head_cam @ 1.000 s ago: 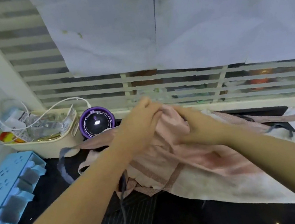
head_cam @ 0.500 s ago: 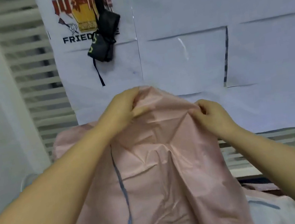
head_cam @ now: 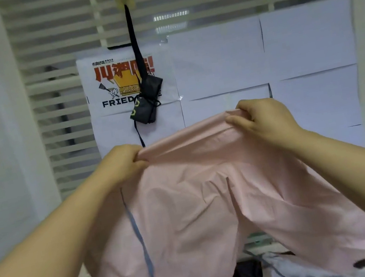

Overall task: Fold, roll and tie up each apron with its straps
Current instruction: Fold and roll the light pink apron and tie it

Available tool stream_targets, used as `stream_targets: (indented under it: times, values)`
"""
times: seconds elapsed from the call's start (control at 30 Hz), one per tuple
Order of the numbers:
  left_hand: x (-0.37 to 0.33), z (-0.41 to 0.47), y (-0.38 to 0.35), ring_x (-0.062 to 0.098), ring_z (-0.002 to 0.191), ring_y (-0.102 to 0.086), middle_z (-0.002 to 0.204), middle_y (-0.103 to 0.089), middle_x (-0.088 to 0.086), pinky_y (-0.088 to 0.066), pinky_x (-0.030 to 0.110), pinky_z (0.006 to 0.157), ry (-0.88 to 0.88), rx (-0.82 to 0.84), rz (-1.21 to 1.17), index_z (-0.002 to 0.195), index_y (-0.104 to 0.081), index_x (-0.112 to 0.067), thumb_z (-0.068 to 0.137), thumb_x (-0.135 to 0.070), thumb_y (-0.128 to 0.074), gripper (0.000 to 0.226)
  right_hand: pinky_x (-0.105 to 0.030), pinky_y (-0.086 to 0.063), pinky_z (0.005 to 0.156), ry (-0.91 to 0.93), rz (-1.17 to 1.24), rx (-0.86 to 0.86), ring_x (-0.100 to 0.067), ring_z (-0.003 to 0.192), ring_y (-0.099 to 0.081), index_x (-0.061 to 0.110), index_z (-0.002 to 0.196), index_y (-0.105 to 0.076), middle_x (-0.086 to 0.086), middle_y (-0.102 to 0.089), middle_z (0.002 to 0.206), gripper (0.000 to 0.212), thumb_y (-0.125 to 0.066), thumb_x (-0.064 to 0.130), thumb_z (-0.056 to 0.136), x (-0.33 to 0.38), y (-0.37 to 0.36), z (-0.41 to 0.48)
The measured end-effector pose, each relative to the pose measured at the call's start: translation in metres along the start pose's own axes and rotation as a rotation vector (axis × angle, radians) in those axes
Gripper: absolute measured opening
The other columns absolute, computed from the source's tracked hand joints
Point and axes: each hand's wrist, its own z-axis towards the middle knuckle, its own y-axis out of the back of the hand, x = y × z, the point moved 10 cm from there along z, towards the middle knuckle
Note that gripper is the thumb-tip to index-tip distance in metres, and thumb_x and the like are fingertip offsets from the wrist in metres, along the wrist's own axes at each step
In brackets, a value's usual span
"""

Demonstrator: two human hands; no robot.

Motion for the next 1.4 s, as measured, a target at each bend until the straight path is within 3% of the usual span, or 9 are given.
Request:
stream_targets:
  times: [0.2,0.43,0.5,0.63,0.77,0.87,1.03,1.17,1.4]
  values:
    - [0.031,-0.03,0.06,0.035,0.101,-0.05,0.1,-0.061,0.01,-0.032,0.044,0.094,0.113,-0.392,0.21,0.084,-0.062,-0.016,0.086,0.003,-0.047,0.024,-0.033,-0.027,0.053,-0.039,-0.07,0.288,-0.022,0.062,-0.043,0.017,0.063,-0.034,0.001,-0.045,0.06,0.045,-0.057,0.044,0.091,0.032,-0.033,-0.037]
    - [0.011,-0.053,0.08,0.036,0.091,-0.051,0.098,-0.056,0.019,-0.028,0.037,0.066,-0.014,-0.439,0.1,0.082,-0.051,-0.007,0.085,0.002,-0.042,0.013,-0.033,-0.028,0.058,-0.119,-0.044,0.691,-0.015,0.062,-0.039,0.015,0.067,-0.038,0.001,-0.044,0.067,0.036,-0.064,0.032,0.086,0.06,-0.069,-0.097]
    - [-0.001,-0.057,0.081,0.033,0.088,-0.047,0.089,-0.051,0.018,-0.024,0.033,0.067,-0.092,-0.412,-0.038,0.081,-0.053,-0.003,0.085,0.003,-0.04,0.015,-0.03,-0.04,0.07,-0.15,0.033,0.723,-0.015,0.082,-0.052,0.018,0.09,-0.051,0.004,-0.055,0.091,0.022,-0.067,0.03,0.084,0.072,-0.073,-0.104]
    - [-0.034,-0.061,0.081,0.022,0.084,-0.041,0.088,-0.047,0.007,-0.025,0.027,0.068,-0.206,-0.351,-0.17,0.083,-0.052,-0.007,0.087,-0.001,-0.039,0.015,-0.021,-0.035,0.098,-0.179,0.46,0.508,0.0,0.12,-0.04,0.026,0.144,-0.031,0.018,-0.039,0.13,0.085,-0.077,0.04,0.075,0.126,-0.048,-0.083]
    - [-0.061,-0.066,0.091,0.018,0.086,-0.046,0.093,-0.054,0.004,-0.034,0.026,0.071,-0.314,-0.374,-0.273,0.087,-0.057,-0.011,0.09,-0.004,-0.041,0.017,-0.034,-0.049,0.095,-0.141,0.603,0.665,-0.006,0.097,-0.061,0.011,0.109,-0.066,-0.007,-0.068,0.112,0.031,-0.072,0.029,0.084,0.157,-0.061,-0.078]
    - [-0.057,-0.069,0.091,0.007,0.093,-0.045,0.103,-0.053,-0.002,-0.031,0.004,0.076,-0.366,-0.388,-0.364,0.109,-0.062,-0.011,0.093,-0.006,-0.045,0.023,-0.044,-0.05,0.084,-0.285,0.798,0.569,-0.021,0.084,-0.06,0.0,0.093,-0.063,-0.014,-0.068,0.092,0.02,-0.06,0.018,0.083,0.14,-0.058,-0.077]
    - [-0.013,-0.083,-0.027,0.011,0.134,-0.031,0.148,-0.032,-0.002,-0.023,0.031,0.112,-0.239,-0.018,-0.346,0.146,-0.031,-0.027,0.088,-0.031,-0.059,0.064,-0.029,-0.043,0.066,-0.742,1.106,0.336,-0.021,0.064,-0.058,0.012,0.077,-0.062,-0.004,-0.062,0.068,0.012,-0.053,0.018,0.072,0.086,-0.051,-0.099]
    - [0.034,-0.118,-0.14,0.024,0.141,-0.026,0.155,-0.025,-0.002,-0.019,0.053,0.114,0.063,0.324,-0.204,0.149,-0.025,-0.031,0.075,-0.059,-0.052,0.083,-0.03,-0.049,0.073,-0.894,1.295,0.364,-0.022,0.069,-0.063,0.015,0.09,-0.069,-0.006,-0.066,0.078,0.028,-0.043,0.012,0.079,0.07,-0.063,-0.129]
    - [0.049,-0.237,-0.294,0.018,0.131,-0.042,0.139,-0.048,-0.003,-0.026,0.046,0.109,0.612,0.859,-1.033,0.132,-0.05,-0.028,0.079,-0.072,-0.053,0.068,-0.023,-0.054,0.063,-1.022,1.458,0.31,-0.02,0.059,-0.064,0.012,0.08,-0.062,-0.005,-0.064,0.067,0.022,-0.04,0.01,0.079,0.047,-0.073,-0.16]
